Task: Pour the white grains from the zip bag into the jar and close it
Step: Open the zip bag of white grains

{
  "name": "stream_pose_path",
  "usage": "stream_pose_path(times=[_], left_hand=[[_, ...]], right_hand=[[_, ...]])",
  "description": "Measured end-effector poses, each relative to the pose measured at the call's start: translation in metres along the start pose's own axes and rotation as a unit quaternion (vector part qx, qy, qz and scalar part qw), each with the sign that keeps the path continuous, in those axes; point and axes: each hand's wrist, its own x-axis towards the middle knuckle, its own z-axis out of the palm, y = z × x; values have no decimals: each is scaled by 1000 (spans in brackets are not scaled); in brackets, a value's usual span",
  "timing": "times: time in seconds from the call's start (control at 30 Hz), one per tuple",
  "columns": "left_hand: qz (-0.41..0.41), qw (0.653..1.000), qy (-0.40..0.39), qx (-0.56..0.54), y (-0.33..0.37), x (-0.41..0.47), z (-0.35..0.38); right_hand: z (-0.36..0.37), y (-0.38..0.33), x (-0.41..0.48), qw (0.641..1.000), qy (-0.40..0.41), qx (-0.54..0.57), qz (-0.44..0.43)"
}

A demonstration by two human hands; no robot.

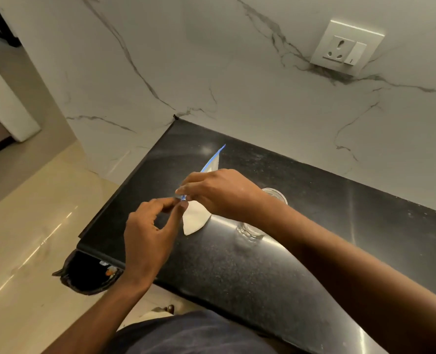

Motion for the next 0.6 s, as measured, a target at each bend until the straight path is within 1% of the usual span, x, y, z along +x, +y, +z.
stream_pose_path(times=[0.1, 0.23, 0.33, 0.47, 0.6], left_hand=[[39, 999, 9, 28, -7, 6, 2], [76, 995, 17, 65, -13, 11, 3], [79, 994, 32, 65, -12, 11, 4], [82, 994, 36, 65, -14, 11, 4], [93, 992, 41, 73, -19, 11, 4]], right_hand=[[-5, 1, 5, 1000, -4, -25, -18], [-7, 8, 8, 999, -17, -23, -30], [-12, 26, 11, 999, -30, -17, -16], [-16, 58, 13, 999, -25, -35, 1], [-19, 89, 14, 998, -24, -49, 36]])
